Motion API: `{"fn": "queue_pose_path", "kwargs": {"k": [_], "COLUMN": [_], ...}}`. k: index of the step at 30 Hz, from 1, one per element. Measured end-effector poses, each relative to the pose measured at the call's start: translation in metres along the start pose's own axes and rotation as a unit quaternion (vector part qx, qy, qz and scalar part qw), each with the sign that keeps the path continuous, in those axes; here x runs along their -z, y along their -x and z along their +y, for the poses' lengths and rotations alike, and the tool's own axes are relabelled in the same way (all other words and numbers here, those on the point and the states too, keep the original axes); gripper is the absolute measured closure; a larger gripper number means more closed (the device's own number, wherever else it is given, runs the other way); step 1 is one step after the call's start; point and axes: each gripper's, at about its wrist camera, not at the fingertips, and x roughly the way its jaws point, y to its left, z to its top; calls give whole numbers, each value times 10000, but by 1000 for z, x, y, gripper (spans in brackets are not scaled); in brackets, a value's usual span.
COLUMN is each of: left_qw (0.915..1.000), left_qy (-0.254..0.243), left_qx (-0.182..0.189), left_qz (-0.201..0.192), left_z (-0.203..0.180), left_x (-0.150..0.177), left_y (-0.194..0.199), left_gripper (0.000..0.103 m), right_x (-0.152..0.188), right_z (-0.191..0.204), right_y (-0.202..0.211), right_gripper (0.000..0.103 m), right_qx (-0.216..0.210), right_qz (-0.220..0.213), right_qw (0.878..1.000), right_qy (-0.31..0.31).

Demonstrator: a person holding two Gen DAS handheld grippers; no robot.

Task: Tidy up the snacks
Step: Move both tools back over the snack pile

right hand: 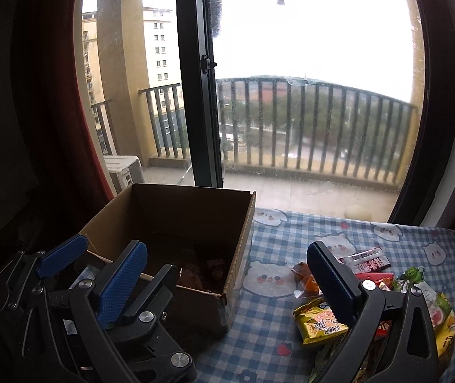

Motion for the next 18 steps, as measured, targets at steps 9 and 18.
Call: {"fn": "queue_pose_path", "kwargs": {"k": [9,18], "left_qw": [9993,9972], "left_qy": [-119,-298], "left_qx": [321,676], "left_qz": [-159,-142], "left_z": [-31,-64], "left_x": [11,25], "left_y": [16,21], "left_gripper": [6,2], "right_x": [18,44], "right_z": [-31,-68], "right_y": [46,72], "right_gripper": [0,0], "right_qx": [382,679], "right_qz": [-223,-279], "right_qw": [9990,9971], "right_qy": [-61,-200]}}
